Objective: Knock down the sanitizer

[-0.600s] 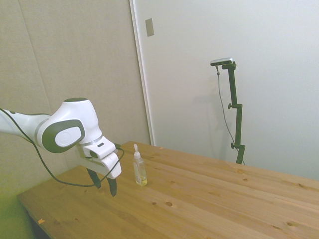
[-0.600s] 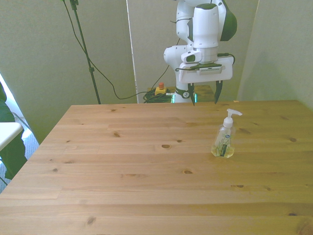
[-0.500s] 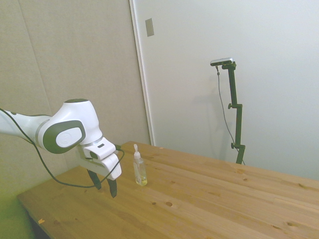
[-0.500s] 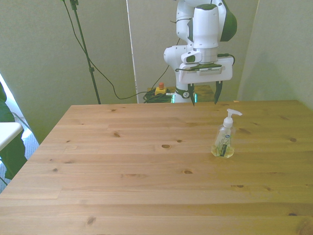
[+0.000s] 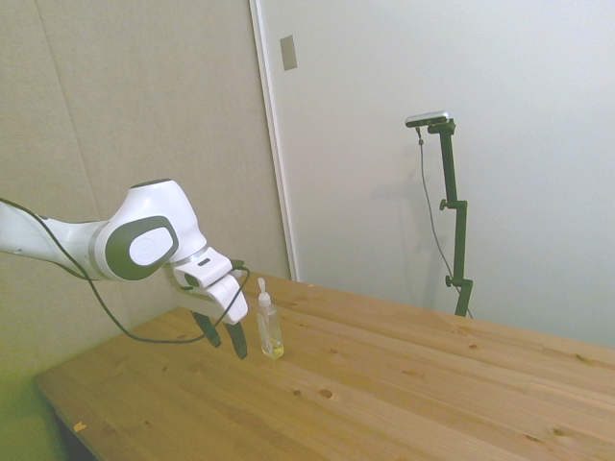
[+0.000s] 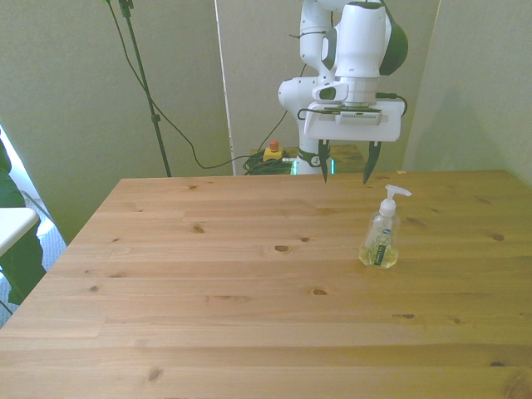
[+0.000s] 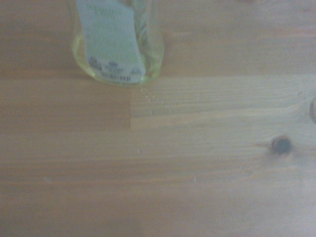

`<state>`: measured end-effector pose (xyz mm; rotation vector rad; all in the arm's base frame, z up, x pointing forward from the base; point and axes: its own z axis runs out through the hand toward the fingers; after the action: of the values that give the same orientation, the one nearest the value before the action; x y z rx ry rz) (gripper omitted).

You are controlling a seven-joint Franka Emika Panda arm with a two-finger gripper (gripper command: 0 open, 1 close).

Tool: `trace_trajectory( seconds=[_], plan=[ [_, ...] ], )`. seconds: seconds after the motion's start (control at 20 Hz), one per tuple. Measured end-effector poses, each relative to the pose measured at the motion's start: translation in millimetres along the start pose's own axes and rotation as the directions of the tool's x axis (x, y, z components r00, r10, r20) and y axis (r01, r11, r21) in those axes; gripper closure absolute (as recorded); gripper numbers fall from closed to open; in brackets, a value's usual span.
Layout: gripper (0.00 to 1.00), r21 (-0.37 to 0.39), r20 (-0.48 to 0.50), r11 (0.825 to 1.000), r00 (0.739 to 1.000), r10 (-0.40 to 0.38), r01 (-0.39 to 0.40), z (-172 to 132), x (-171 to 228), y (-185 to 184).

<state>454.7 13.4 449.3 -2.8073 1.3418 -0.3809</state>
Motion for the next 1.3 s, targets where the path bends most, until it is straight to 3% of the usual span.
trace_trajectory(
  seconds=[0.45, 0.5, 1.3],
  plan=[
    [0.00, -0.005, -0.033, 1.000, 0.999, 0.020, -0.020, -1, 9, -30],
    [1.00, -0.006, -0.032, 1.000, 0.999, 0.020, -0.020, 0, 9, -34],
    [1.00, -0.037, 0.029, 0.999, 0.999, 0.019, -0.018, 34, 13, -95]
  ],
)
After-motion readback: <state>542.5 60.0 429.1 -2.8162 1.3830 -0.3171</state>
